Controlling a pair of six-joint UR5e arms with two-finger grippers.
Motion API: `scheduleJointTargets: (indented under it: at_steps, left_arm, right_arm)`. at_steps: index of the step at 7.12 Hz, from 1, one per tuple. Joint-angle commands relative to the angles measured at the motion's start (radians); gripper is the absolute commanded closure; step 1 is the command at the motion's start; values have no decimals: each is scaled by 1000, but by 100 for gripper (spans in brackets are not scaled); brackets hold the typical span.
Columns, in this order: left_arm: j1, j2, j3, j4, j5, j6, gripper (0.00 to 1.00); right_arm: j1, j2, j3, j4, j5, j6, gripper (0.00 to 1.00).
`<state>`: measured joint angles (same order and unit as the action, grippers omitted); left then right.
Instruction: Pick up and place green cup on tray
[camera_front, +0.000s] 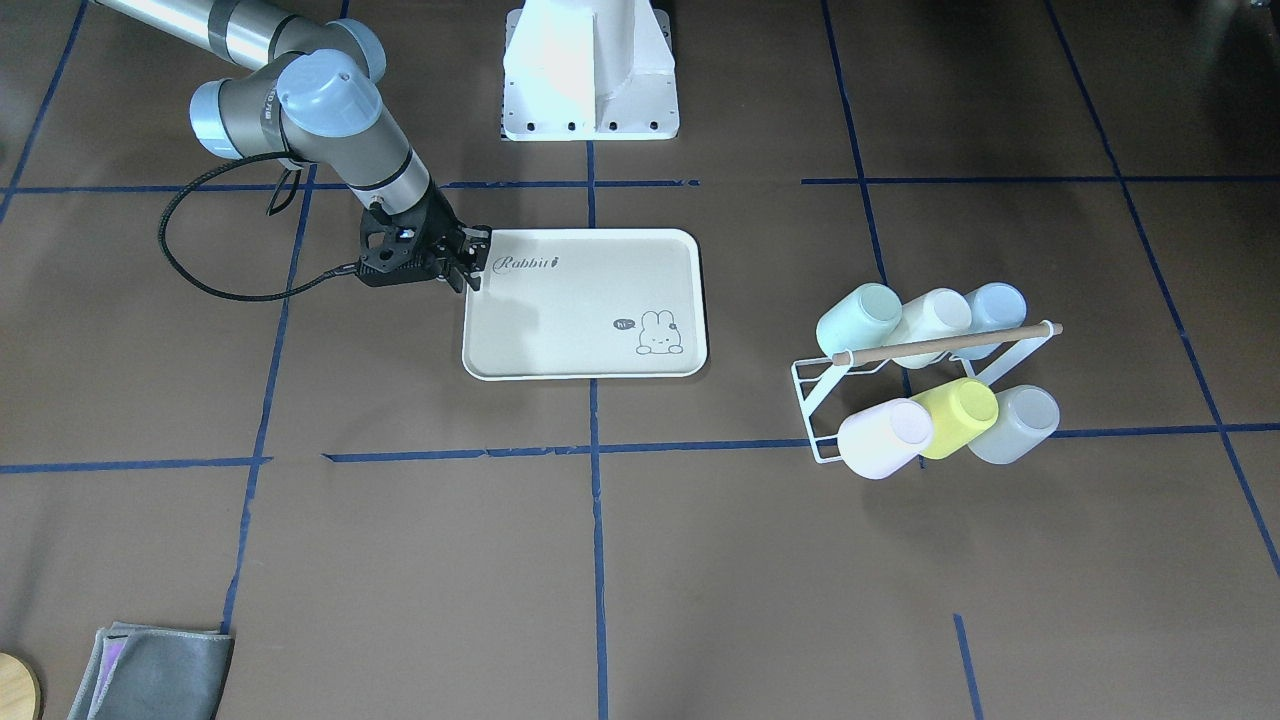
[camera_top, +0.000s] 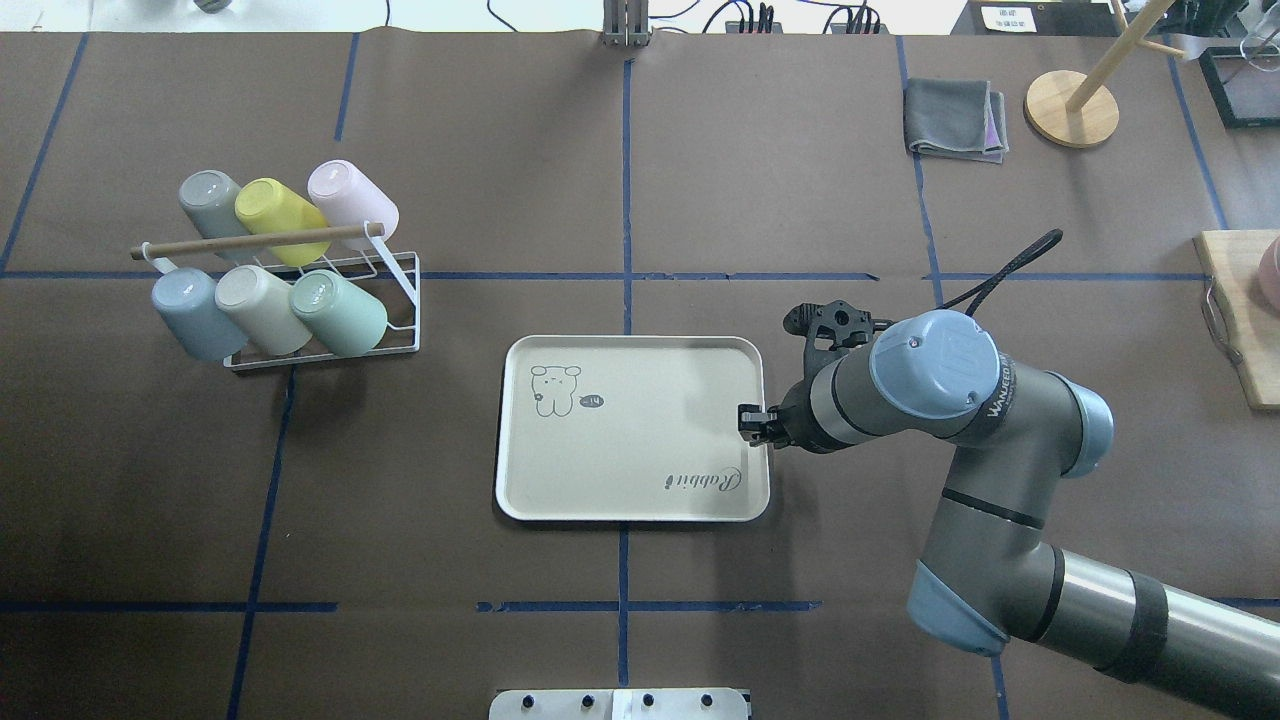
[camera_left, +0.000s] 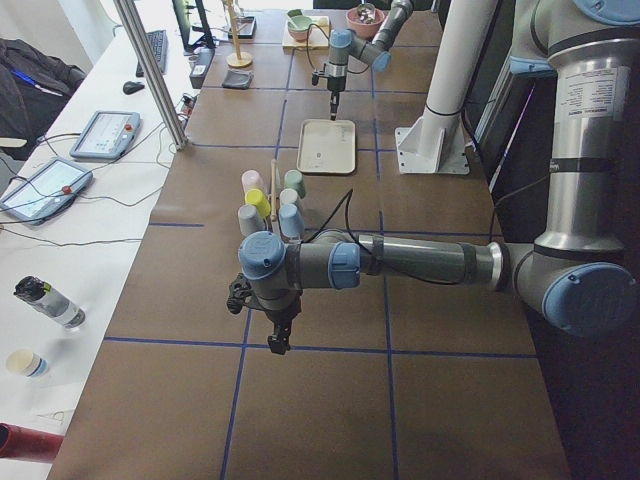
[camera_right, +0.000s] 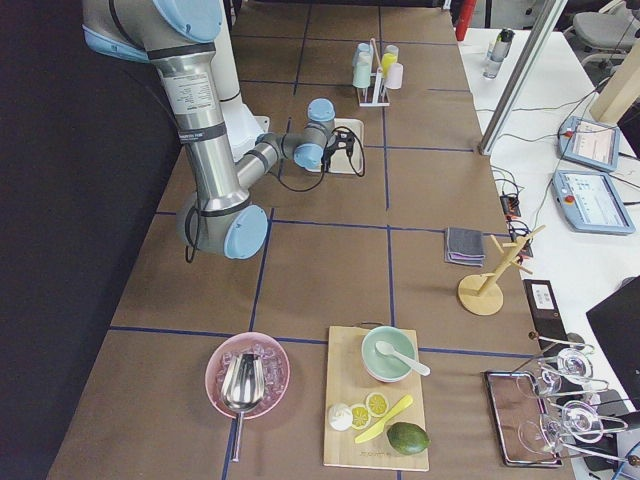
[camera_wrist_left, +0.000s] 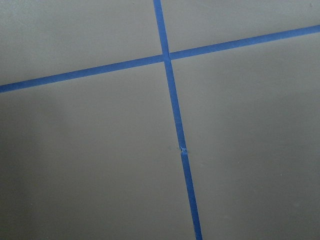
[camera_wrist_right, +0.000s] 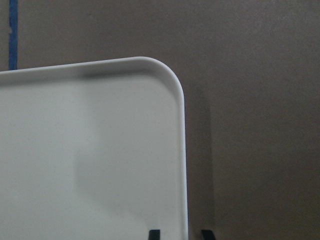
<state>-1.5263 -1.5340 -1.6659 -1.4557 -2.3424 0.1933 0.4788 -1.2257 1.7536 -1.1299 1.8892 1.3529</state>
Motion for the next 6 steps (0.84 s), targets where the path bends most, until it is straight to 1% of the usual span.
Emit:
scheduleJointTargets:
  at_steps: [1, 2, 3, 4, 5, 6]
  left_arm:
    - [0, 0, 2, 0, 0, 2, 0]
    - [0, -2, 0, 0, 0, 0, 0]
    - [0, -2, 0, 0, 0, 0, 0]
    - [2, 0, 2, 0, 0, 2, 0]
    - [2, 2, 0, 0, 0, 0, 0]
    - [2, 0, -5, -2, 2, 2, 0]
  right_arm:
    - [-3, 8, 10, -10, -9, 14, 0]
    - [35, 6, 24, -43, 17, 11, 0]
    - [111, 9, 47, -170, 86, -36, 0]
    - [204, 5, 81, -274, 147, -173, 0]
    - [304, 2, 104, -409, 210, -345, 0]
    - [404, 0, 119, -527, 243, -552, 0]
